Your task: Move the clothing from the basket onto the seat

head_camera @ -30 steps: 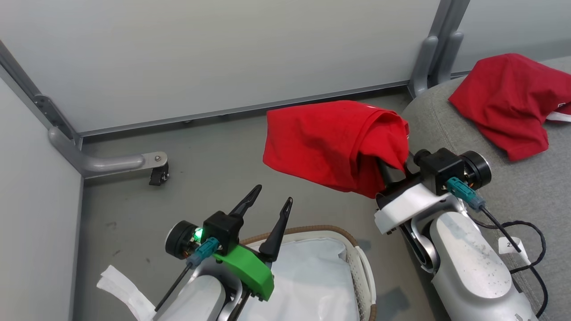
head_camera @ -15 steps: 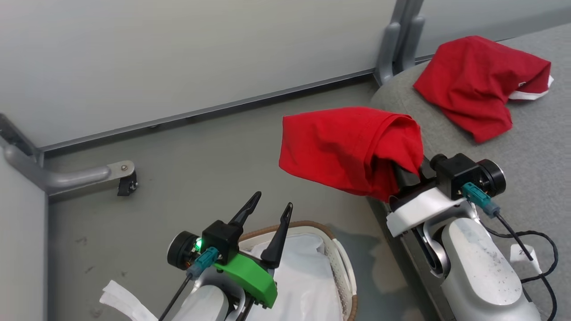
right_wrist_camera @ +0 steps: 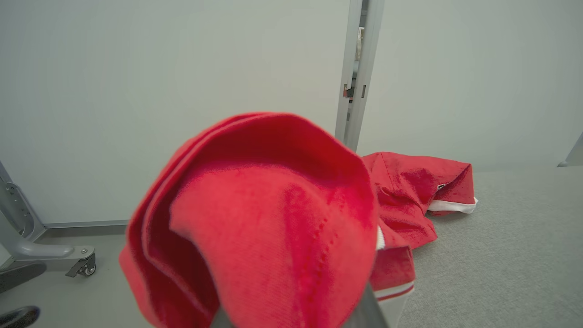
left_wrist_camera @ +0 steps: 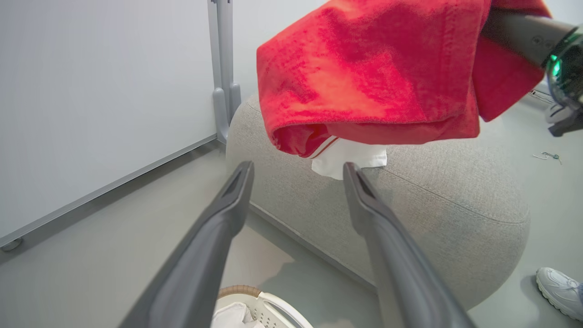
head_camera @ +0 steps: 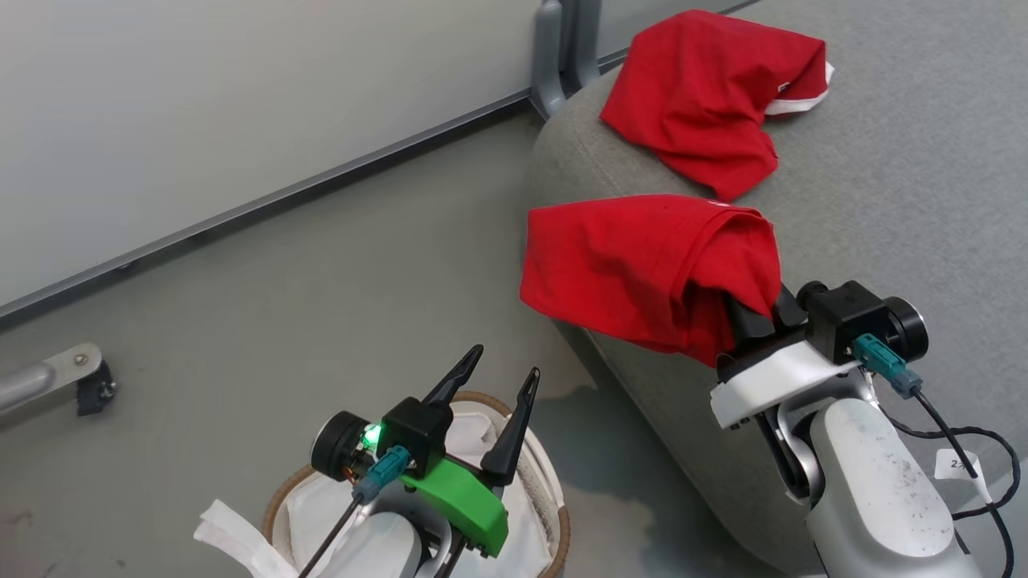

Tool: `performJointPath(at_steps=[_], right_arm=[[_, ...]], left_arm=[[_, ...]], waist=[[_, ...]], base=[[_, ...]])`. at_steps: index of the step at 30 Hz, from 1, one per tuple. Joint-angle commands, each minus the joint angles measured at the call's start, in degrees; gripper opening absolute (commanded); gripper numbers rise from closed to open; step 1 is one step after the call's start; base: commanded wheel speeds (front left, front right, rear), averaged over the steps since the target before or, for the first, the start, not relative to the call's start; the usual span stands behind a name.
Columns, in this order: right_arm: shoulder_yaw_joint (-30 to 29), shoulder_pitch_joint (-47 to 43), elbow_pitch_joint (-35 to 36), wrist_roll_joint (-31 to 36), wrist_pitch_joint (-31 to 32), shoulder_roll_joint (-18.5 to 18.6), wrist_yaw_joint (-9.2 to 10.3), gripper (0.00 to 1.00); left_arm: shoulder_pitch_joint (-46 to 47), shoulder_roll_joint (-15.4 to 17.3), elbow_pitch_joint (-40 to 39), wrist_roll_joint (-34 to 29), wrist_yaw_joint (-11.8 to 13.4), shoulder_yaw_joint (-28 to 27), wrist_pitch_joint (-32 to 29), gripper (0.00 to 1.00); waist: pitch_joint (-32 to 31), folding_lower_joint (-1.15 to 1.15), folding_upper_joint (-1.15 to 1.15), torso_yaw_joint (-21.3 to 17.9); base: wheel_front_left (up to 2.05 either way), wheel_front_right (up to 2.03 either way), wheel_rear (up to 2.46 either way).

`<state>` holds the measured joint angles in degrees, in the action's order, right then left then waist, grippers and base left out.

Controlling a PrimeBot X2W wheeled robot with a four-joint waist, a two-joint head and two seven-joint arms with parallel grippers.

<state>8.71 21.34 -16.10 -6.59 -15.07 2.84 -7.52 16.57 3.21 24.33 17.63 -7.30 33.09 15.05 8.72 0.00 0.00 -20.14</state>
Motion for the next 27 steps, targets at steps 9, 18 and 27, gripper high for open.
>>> performJointPath(at_steps=[9, 18, 27], right_arm=[[-1.58, -0.52, 0.52, -0.40, -0.15, 0.10, 0.06, 0.00], [-5.41, 9.19, 0.78, 2.01, -0.15, 1.48, 0.07, 0.00], [-15.72, 25.75, -2.87, 1.31, -0.14, 10.25, 0.06, 0.00]], left_arm=[[2.14, 0.66, 0.03, -0.49, -0.28, 1.16, 0.18, 1.00], [4.22, 1.91, 0.01, -1.02, -0.28, 2.03, 0.18, 1.00], [8.74, 3.83, -1.12, -2.94, -0.25, 2.17, 0.18, 1.00]], waist=[[3.95, 0.00, 0.00, -5.24], [8.07, 0.00, 0.00, -2.90], [17.96, 0.00, 0.00, 2.49]], base=[[0.00, 0.00, 0.00], [0.00, 0.00, 0.00], [0.00, 0.00, 0.00]])
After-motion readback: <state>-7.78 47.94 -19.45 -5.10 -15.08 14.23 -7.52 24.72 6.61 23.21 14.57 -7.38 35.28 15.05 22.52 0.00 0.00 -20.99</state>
